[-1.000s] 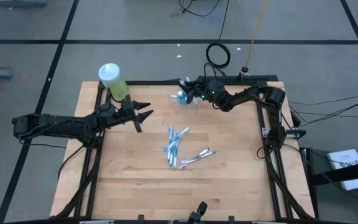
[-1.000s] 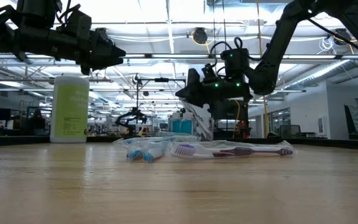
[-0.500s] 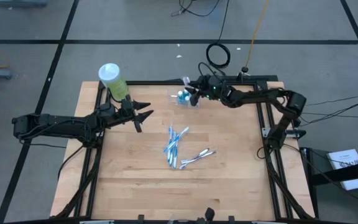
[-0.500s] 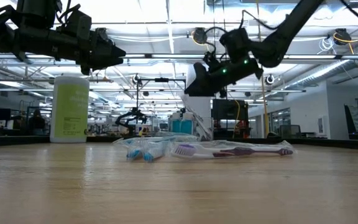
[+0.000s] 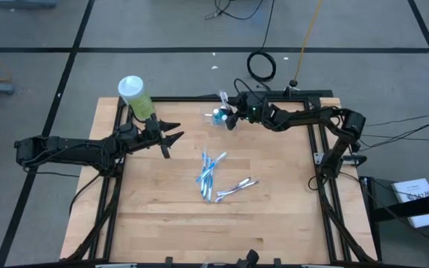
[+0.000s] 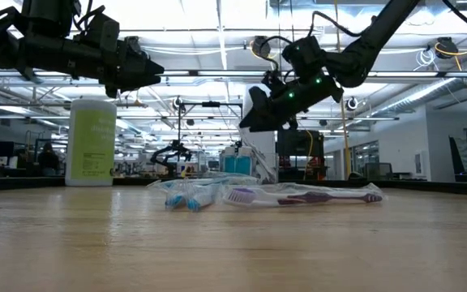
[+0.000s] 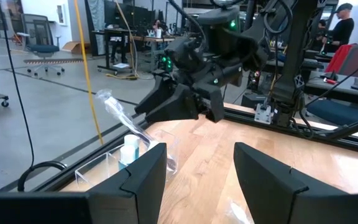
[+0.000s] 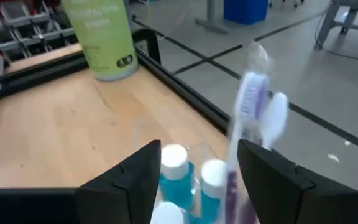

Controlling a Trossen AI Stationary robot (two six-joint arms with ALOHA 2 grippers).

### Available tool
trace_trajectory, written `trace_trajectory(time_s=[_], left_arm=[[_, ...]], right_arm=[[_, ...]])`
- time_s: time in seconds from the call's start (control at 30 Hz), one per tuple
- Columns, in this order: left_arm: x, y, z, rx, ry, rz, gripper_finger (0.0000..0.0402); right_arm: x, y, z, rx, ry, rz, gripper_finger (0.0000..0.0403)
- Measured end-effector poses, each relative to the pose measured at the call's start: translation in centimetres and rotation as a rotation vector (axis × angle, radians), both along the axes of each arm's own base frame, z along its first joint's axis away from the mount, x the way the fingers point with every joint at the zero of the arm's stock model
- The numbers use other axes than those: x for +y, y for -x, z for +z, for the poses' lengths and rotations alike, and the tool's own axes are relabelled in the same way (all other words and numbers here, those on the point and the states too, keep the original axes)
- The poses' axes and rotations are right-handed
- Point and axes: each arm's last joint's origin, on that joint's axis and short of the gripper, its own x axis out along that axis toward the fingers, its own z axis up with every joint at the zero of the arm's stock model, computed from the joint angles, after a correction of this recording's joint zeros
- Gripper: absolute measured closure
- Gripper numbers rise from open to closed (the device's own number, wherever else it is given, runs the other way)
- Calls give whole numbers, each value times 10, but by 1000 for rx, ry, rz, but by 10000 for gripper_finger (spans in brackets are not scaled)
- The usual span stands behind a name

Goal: Pick & Place toothbrushing station
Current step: Put the purple toothbrush into the transparent organizer

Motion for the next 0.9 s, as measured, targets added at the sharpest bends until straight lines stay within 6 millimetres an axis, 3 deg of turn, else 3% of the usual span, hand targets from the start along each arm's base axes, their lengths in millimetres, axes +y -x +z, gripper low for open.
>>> trace_trajectory(time_s=[0.6,0.77,0.9], left_arm=[[0,0,0,0,0,0,206],[0,0,0,0,0,0,206],[0,0,0,0,0,0,206]], right_arm=[[1,3,-20,143,-66,3,289],[1,3,-18,149,-30,18,300],[5,5,-1,124,22,37,295]])
